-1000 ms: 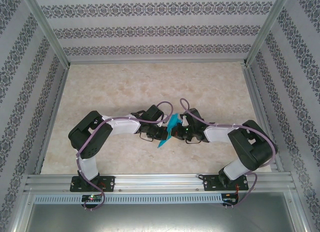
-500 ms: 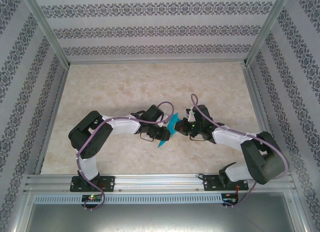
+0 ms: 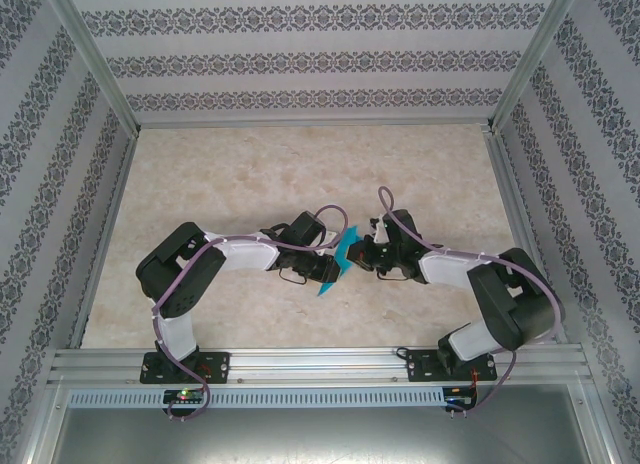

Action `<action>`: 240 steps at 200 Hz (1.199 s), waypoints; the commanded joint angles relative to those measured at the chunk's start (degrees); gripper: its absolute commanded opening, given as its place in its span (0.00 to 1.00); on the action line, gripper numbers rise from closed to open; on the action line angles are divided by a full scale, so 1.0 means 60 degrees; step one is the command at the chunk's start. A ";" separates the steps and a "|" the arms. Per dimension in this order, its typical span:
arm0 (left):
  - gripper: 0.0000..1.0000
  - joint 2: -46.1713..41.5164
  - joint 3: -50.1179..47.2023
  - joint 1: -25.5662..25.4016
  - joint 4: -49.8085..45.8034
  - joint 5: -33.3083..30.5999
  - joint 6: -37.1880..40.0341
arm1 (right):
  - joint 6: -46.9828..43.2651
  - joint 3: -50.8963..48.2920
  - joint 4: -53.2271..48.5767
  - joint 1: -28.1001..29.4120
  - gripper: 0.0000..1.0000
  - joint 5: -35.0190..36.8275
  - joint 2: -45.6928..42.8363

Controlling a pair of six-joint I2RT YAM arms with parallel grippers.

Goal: Fold a paper plane with a square sheet of paper (pick it up from the middle)
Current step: Fold the wing for the fifth time at the center of the table.

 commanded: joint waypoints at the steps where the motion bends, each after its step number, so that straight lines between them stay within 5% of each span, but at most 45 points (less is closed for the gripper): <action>1: 0.22 -0.0103 -0.0286 -0.0022 -0.0128 0.0011 0.0287 | 0.0056 0.0207 0.0480 0.0154 0.02 -0.0127 0.0402; 125: 0.27 -0.1118 -0.0293 0.0038 -0.0590 -0.0139 0.0497 | -0.1001 0.0866 -0.0870 0.0355 0.02 0.0712 0.1469; 240: 0.23 -0.1151 -0.0846 -0.0073 -0.0609 -0.0451 0.0099 | -0.1164 0.0973 -0.1341 0.0491 0.02 0.0967 0.1616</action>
